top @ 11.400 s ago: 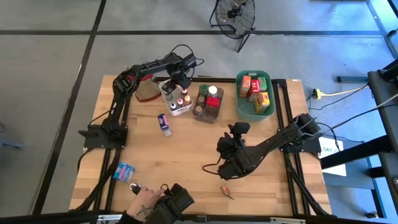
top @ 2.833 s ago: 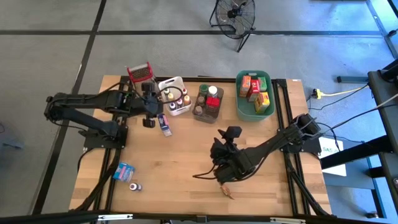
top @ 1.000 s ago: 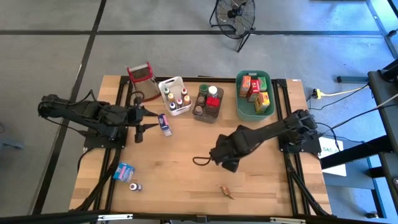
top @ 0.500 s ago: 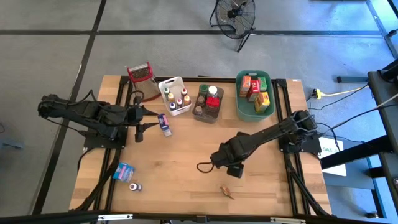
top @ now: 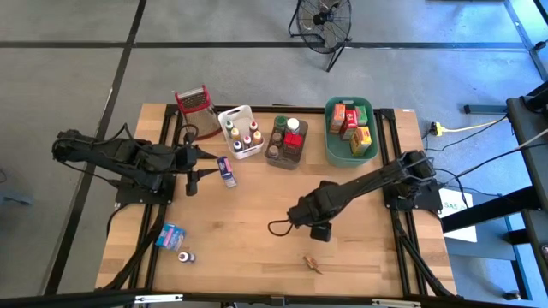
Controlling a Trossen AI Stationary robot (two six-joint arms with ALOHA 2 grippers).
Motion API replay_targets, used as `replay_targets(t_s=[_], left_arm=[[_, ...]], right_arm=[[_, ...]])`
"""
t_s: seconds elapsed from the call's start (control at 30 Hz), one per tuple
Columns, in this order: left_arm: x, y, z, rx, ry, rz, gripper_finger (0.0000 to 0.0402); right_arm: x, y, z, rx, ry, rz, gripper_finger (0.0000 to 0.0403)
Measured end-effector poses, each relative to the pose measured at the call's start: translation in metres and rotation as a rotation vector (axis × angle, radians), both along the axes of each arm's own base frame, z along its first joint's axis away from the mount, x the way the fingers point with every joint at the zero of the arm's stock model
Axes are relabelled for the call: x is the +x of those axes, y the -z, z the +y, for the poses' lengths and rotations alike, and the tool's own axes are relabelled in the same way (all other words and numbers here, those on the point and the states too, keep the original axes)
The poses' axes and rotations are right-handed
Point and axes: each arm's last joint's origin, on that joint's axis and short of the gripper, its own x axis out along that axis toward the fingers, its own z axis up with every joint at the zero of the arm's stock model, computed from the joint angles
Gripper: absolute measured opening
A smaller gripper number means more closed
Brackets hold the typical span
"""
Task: Pick & Place Kitchen Items
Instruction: Put the black spice can into the black bin
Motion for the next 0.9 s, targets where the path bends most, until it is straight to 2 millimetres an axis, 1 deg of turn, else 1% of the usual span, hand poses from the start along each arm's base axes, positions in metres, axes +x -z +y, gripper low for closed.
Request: replay_targets(t_s=[0.1, 0.2, 0.3, 0.43, 0.57, 0.7, 0.8, 0.9], left_arm=[[0.000, 0.000, 0.000, 0.000, 0.000, 0.000, 0.0169], [0.000, 0.000, 0.000, 0.000, 0.000, 0.000, 0.0169], [0.000, 0.000, 0.000, 0.000, 0.000, 0.000, 0.0169], [0.000, 0.000, 0.000, 0.000, 0.000, 0.000, 0.0169], [0.000, 0.000, 0.000, 0.007, 0.003, 0.002, 0.0169], [0.000, 0.000, 0.000, 0.016, 0.006, 0.004, 0.0169], [0.000, 0.000, 0.000, 0.022, 0.008, 0.005, 0.0169], [0.000, 0.000, 0.000, 0.022, 0.009, 0.006, 0.0169]], right_arm=[[0.000, 0.004, 0.000, 0.003, -0.010, -0.005, 0.0278], [-0.001, 0.014, -0.003, 0.005, -0.019, -0.004, 0.0276], [-0.004, 0.022, -0.006, 0.001, -0.011, 0.007, 0.0266], [-0.004, 0.028, -0.011, 0.005, 0.020, 0.010, 0.0233], [-0.004, 0.028, -0.011, 0.008, 0.024, 0.010, 0.0179], [-0.001, 0.023, -0.009, 0.054, 0.009, 0.011, 0.0127], [0.002, 0.012, -0.008, 0.064, -0.005, 0.005, 0.0126], [0.006, -0.005, -0.008, 0.036, -0.012, -0.010, 0.0126]])
